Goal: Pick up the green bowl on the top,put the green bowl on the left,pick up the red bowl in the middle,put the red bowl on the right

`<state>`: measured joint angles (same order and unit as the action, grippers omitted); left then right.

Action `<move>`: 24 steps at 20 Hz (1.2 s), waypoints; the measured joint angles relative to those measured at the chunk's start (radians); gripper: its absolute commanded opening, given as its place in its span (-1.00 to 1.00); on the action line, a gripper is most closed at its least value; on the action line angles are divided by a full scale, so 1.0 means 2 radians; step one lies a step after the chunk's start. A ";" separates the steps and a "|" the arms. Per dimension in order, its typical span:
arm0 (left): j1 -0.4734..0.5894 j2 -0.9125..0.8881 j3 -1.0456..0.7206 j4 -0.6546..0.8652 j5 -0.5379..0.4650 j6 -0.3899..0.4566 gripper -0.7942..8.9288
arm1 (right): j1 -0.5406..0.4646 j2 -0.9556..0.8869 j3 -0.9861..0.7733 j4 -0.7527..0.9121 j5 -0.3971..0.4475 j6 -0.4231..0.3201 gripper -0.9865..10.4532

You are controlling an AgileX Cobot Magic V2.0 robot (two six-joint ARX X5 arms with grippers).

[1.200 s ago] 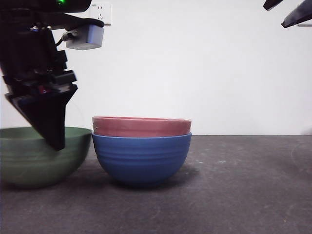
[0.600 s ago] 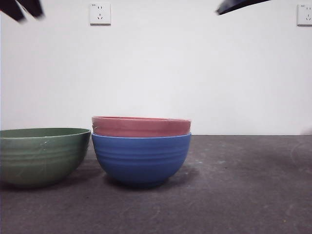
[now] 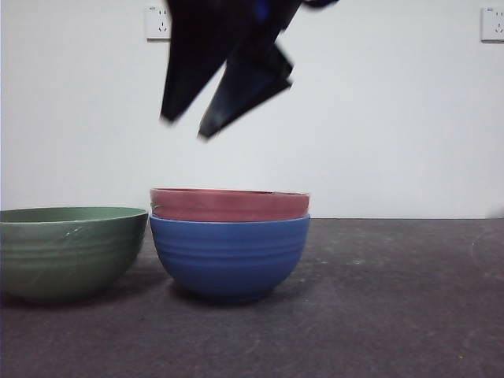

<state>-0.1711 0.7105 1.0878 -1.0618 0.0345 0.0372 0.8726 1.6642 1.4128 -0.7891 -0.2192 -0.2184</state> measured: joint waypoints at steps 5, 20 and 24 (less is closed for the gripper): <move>0.000 0.001 0.000 -0.004 0.001 0.002 -0.31 | 0.006 0.053 0.000 0.019 0.005 -0.005 -0.61; 0.000 0.000 0.000 -0.004 0.001 0.008 -0.32 | 0.006 0.067 0.000 0.021 0.005 -0.011 -0.85; 0.000 0.000 0.000 -0.004 0.001 0.007 -0.32 | 0.006 0.065 0.000 0.022 0.015 -0.013 -0.85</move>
<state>-0.1711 0.7113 1.0874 -1.0702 0.0364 0.0521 0.8837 1.7935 1.4128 -0.7452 -0.1898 -0.2447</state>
